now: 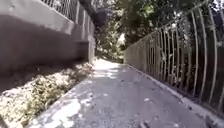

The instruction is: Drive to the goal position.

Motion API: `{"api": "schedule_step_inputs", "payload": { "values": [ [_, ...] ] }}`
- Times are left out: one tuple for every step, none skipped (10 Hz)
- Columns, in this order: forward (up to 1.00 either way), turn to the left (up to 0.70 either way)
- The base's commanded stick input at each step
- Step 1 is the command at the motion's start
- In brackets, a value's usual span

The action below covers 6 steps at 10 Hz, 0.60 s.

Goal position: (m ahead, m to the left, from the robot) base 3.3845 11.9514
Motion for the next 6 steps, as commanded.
{"api": "schedule_step_inputs", "payload": {
  "values": [
    [0.5,0.0],
    [0.5,0.0],
    [0.5,0.0],
    [0.5,0.0],
    [0.5,0.0],
    [0.5,0.0]
  ]
}}
